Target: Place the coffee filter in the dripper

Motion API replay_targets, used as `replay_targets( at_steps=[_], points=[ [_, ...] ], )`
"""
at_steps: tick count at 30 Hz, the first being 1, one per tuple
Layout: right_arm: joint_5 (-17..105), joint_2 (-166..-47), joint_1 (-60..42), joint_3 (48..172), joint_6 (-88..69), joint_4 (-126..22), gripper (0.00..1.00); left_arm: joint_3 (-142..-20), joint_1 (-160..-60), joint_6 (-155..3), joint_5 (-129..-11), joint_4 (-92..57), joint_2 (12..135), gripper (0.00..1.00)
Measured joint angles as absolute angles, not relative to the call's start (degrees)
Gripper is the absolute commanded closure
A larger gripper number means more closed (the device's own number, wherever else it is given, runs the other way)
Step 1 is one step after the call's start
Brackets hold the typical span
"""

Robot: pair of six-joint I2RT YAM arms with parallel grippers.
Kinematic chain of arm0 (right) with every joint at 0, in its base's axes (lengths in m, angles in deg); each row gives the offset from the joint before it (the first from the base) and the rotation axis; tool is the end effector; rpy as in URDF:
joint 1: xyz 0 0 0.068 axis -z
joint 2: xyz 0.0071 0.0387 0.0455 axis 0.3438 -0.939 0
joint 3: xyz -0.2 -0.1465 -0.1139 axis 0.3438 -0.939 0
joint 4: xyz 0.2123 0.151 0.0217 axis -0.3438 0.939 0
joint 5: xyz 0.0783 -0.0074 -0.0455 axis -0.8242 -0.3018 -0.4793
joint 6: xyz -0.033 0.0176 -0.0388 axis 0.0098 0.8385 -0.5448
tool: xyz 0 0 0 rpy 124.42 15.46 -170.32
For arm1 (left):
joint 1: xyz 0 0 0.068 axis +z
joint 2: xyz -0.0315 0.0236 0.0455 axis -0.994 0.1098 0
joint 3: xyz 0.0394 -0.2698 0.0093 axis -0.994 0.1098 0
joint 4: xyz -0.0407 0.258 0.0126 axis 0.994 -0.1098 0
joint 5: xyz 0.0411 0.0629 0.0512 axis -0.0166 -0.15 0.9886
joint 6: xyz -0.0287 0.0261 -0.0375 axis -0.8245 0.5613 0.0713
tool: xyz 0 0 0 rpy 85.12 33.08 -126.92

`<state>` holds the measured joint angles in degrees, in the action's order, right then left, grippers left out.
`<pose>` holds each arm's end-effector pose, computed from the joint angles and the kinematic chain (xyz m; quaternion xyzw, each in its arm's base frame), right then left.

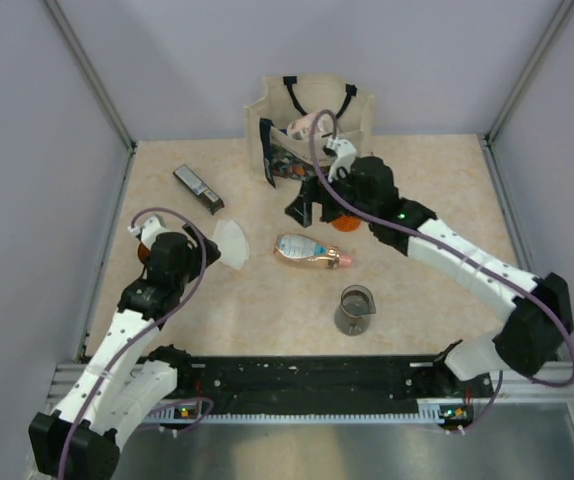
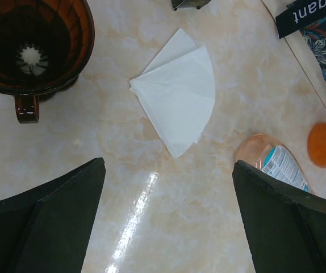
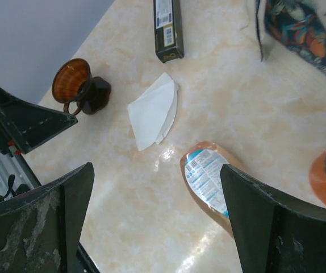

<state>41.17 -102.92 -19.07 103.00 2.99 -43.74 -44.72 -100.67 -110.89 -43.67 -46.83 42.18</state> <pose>0.2419 0.2055 0.3603 -0.1916 0.7820 0.3517 0.4776 0.1654 -0.0390 0.2585 -0.2927 0.8313 -0.1180 0.4576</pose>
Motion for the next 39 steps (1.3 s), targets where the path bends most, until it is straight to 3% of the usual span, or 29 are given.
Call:
replay_targets(
  at_steps=[12, 19, 26, 39],
  points=[
    [39.9, -140.4, -26.3, 128.2, 7.1, -41.7, 0.19, -44.8, -99.0, -111.0, -45.2, -48.7, 38.1, 0.01],
    [43.1, -154.7, -28.6, 139.4, 7.5, -40.1, 0.23, -44.8, -99.0, -111.0, -43.1, -51.5, 33.2, 0.01],
    [45.1, -161.1, -29.4, 144.2, 7.5, -39.1, 0.27, -44.8, -99.0, -111.0, -42.0, -52.3, 31.5, 0.01],
    [44.7, -162.4, -30.5, 147.3, 8.0, -38.7, 0.33, -44.8, -99.0, -111.1, -41.7, -53.1, 31.6, 0.01]
  ],
)
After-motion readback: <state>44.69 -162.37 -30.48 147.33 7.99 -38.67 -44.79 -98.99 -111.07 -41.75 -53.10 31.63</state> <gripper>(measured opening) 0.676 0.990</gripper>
